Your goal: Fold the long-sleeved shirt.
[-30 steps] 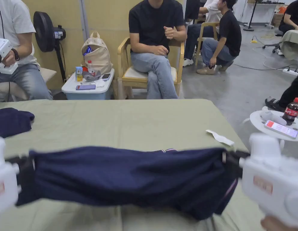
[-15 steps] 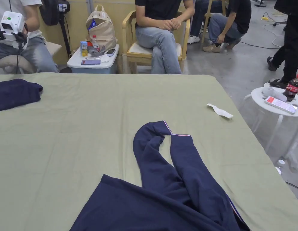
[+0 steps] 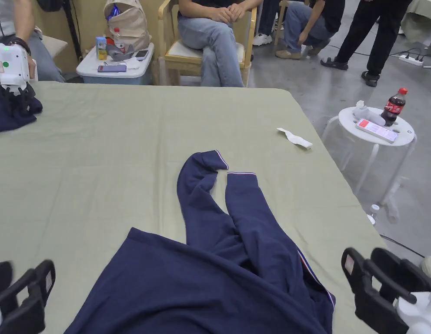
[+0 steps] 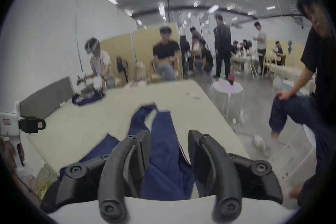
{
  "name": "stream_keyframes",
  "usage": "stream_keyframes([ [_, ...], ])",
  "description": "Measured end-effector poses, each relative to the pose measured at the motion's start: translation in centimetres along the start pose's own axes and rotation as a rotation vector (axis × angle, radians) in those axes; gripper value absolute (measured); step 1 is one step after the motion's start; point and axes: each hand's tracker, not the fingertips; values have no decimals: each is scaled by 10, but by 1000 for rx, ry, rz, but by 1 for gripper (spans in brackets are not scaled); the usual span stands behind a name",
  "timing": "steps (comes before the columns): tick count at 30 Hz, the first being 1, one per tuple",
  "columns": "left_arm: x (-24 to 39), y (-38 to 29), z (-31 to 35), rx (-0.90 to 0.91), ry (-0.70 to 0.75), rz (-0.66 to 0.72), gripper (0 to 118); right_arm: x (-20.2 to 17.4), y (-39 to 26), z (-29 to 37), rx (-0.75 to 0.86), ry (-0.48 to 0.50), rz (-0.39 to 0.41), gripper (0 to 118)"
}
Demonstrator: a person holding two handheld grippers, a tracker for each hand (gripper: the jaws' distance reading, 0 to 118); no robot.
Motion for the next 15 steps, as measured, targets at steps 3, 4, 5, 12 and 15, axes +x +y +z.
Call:
stream_keyframes([
  [3, 8, -3, -24, -4, 25, 39, 0, -19, 2, -13, 3, -23, 10, 1],
  [4, 10, -6, -29, -14, 8, 31, 0, -22, -1, -18, -20, -10, 6, 1],
  [5, 14, -11, -36, -55, -32, 18, 0, -24, -7, -22, -57, 46, -9, 1],
  [12, 7, -40, -79, -194, -47, 49, 0, -23, -45, -35, -197, 64, -49, 0],
  [15, 0, -33, -118, -199, -39, 41, 0, -12, -53, -39, -233, 52, -98, 0],
])
